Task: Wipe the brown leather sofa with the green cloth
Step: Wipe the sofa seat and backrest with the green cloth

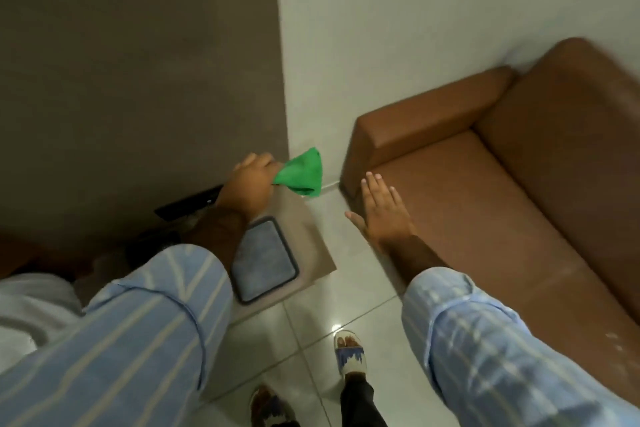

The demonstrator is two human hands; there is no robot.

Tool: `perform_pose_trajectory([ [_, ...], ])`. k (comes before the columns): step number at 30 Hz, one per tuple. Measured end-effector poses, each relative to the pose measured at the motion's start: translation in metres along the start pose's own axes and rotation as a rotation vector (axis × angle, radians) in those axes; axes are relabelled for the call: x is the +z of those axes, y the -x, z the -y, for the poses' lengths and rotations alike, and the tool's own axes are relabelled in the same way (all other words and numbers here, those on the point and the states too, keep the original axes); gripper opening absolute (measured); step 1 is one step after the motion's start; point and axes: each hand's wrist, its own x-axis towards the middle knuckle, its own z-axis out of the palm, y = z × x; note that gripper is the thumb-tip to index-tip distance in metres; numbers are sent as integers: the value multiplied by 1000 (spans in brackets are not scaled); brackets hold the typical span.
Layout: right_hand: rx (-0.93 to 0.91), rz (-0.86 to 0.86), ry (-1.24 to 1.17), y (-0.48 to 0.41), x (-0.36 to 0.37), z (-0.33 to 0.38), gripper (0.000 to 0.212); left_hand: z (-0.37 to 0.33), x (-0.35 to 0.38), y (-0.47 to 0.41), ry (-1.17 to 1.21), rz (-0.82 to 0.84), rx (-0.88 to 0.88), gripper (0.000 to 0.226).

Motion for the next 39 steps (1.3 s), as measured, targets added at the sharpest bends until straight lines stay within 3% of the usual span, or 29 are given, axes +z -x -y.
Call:
perform_pose_trajectory([
  [10,296,-276,1,212,-149,-107,93,-246,-116,-37,-56,-72,464,40],
  [13,385,-339,-6,279,-174,-150,97,-342,-122,-37,-4,-81,604,47],
  [17,504,-422,19,374,-190,-225,97,-470,-99,-26,49,-101,726,37],
  [23,655,-396,52,524,-171,-360,100,-649,-31,16,110,-26,787,31],
  [29,759,-289,47,622,-152,-469,106,-766,41,50,121,86,761,30],
  [33,734,-231,63,638,-145,-534,96,-819,80,44,206,134,667,23],
  [39,649,-163,115,600,-134,-650,78,-869,153,-1,393,183,454,30],
])
